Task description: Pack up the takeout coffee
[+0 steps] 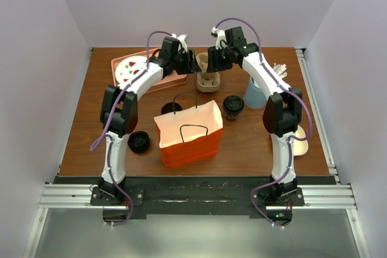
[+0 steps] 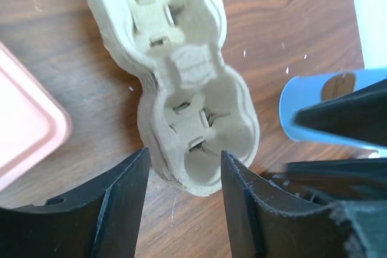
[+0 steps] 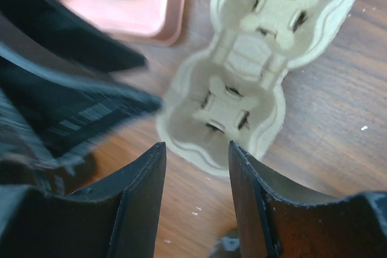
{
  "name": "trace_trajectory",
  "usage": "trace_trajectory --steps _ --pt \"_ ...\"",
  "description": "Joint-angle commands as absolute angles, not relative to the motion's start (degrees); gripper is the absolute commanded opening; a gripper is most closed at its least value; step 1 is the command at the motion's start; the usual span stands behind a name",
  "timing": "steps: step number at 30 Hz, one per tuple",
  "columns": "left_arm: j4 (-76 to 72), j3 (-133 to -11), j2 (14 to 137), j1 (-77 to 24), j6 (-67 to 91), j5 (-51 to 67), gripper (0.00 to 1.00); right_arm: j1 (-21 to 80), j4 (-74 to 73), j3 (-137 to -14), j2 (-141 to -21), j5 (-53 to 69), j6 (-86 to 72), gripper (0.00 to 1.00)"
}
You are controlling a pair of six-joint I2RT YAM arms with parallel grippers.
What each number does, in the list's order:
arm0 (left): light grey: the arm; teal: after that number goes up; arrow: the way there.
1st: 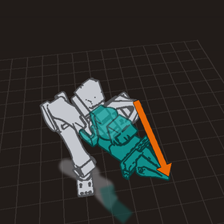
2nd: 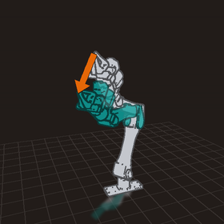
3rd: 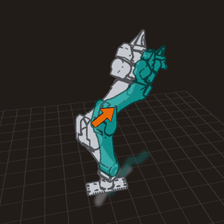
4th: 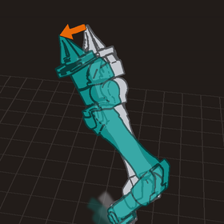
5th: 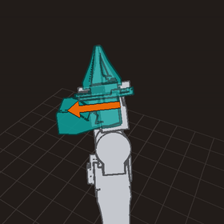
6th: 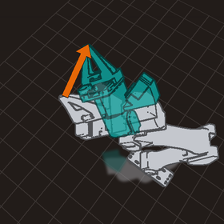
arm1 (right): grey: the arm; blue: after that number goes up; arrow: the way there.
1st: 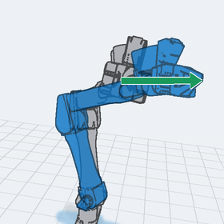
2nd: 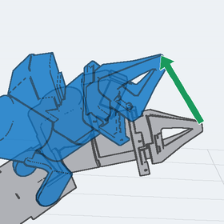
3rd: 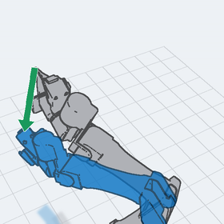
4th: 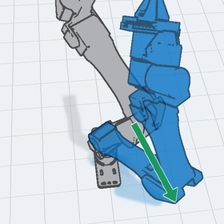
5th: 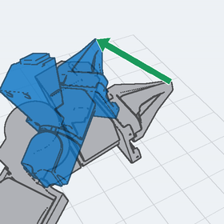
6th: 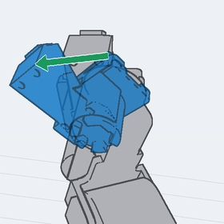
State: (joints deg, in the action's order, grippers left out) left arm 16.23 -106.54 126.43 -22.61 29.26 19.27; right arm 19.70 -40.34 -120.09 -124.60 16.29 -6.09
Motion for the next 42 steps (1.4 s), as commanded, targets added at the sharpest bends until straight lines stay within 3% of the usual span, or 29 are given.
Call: trace_trajectory --steps 1,11,19,42 --pt "18.3 -111.8 120.7 -21.3 30.7 16.3 0.56 21.7 -36.6 -115.8 -119.7 18.3 4.4 0.50" --pt "28.9 -111.3 114.5 -20.3 28.9 7.6 0.58 24.2 -36.1 -110.4 -118.8 23.7 23.5 0.53" --pt "29.7 -106.1 109.6 -20.3 28.2 6.9 0.58 24.2 -36.2 -112.3 -120.8 21.7 26.8 0.46" --pt "30.6 -105.5 109.1 -20.3 27.2 7.6 0.58 24.3 -40.3 -112.9 -125.0 20.0 33.6 0.47"
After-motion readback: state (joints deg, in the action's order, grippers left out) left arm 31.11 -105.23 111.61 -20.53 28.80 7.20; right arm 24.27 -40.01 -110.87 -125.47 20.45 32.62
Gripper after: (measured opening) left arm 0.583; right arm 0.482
